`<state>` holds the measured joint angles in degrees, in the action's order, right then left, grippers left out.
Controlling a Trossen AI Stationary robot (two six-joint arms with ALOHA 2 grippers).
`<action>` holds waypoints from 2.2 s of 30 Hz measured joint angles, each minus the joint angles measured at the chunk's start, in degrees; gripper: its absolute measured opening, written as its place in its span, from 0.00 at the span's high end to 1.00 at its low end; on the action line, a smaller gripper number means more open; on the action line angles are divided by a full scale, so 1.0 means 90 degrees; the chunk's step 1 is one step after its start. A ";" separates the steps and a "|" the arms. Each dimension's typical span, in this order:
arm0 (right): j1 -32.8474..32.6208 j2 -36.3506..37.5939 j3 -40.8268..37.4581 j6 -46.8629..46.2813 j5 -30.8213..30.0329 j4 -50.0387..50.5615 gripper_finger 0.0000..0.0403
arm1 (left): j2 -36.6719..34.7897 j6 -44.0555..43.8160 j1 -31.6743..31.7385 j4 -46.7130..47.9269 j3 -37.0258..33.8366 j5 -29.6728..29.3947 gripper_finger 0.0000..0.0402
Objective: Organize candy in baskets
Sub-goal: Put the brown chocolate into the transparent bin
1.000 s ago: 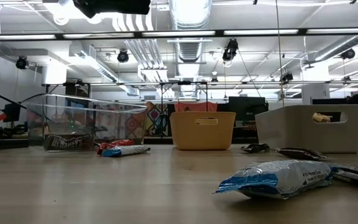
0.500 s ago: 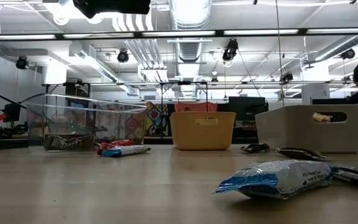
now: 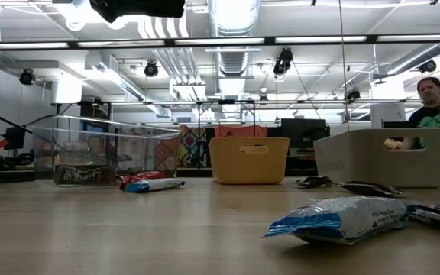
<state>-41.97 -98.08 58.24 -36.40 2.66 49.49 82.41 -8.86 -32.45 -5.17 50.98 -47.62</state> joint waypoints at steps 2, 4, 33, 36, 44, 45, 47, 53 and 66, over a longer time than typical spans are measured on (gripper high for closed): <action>0.0038 0.0032 0.0000 0.0000 -0.0065 -0.0034 0.74 | 0.0000 0.0002 0.0000 0.0000 0.0000 0.0000 0.78; 0.0068 0.0066 0.0000 -0.0001 -0.0112 -0.0060 0.84 | 0.0000 0.0002 0.0000 0.0000 0.0000 0.0000 0.78; 0.0181 0.1050 0.0033 0.0191 -0.0915 -0.0002 0.98 | 0.0000 -0.0275 0.0002 -0.0018 -0.0002 0.0005 0.78; 0.0184 0.1014 0.0034 -0.0020 -0.0784 -0.0002 0.95 | 0.0000 -0.0289 0.0002 -0.0017 -0.0002 0.0005 0.78; 0.0143 0.1007 0.0034 -0.0682 -0.0606 -0.0013 0.71 | 0.0000 -0.0272 0.0010 -0.0080 -0.0002 0.0008 0.78; 0.0120 0.0994 0.0034 -0.0730 -0.0608 -0.0029 0.68 | -0.0001 -0.0280 0.0010 -0.0078 -0.0006 0.0010 0.78; 0.0072 0.0944 0.0031 -0.0788 -0.0619 -0.0050 0.61 | 0.0034 -0.0255 0.0010 -0.0082 -0.0012 0.0012 0.78; 0.0055 0.0636 -0.0024 -0.0792 -0.0626 -0.0052 0.46 | 0.0192 0.0108 0.0055 -0.0263 -0.0015 0.0019 0.78; 0.0254 -0.0095 -0.0051 -0.0297 -0.0339 -0.0150 0.51 | 0.0296 0.0148 0.0078 -0.0335 -0.0012 0.0015 0.78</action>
<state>-39.69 -98.93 57.78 -39.08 -0.39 48.14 85.08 -7.53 -31.75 -8.18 50.87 -47.48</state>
